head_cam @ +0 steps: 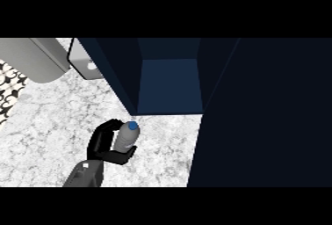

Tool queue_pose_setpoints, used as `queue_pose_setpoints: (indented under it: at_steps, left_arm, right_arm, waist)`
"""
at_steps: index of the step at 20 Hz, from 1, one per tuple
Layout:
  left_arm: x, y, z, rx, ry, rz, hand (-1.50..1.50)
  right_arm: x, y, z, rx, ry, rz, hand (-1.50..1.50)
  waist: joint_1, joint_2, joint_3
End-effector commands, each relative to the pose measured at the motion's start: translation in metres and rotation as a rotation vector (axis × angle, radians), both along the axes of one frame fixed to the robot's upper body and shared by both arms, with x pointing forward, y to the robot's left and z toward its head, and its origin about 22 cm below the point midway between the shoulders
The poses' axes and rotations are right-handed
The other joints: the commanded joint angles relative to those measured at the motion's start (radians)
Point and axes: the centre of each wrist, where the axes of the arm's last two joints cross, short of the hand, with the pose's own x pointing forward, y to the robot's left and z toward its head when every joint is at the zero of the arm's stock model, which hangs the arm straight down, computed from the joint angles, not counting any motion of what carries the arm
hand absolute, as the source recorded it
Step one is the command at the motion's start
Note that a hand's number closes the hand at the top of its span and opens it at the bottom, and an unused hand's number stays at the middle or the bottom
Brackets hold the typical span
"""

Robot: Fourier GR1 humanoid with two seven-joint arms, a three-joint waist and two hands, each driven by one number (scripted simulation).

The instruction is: Pick up the bottled water, place it into the cabinet and close the cabinet

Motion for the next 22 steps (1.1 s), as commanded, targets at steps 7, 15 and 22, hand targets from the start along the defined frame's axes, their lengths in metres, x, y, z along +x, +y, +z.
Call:
queue_pose_setpoints:
  at_steps: [7,15,22]
  left_arm:
    - [0.037,-0.049,0.027,-0.15,-0.039,-0.022,1.5]
    - [0.064,-0.085,0.071,-0.19,-0.004,-0.037,1.5]
    - [0.079,-0.106,0.098,-0.167,-0.017,-0.017,1.5]
  right_arm:
    - [-0.019,-0.024,0.017,0.059,-0.021,0.004,-1.5]
    - [-0.016,-0.053,0.008,0.06,-0.026,-0.058,-1.5]
    - [0.002,-0.068,-0.005,0.053,-0.03,-0.045,-1.5]
  waist:
    - [-0.003,-0.003,0.0]
    - [-0.023,-0.009,0.002]
    - [-0.039,-0.006,0.003]
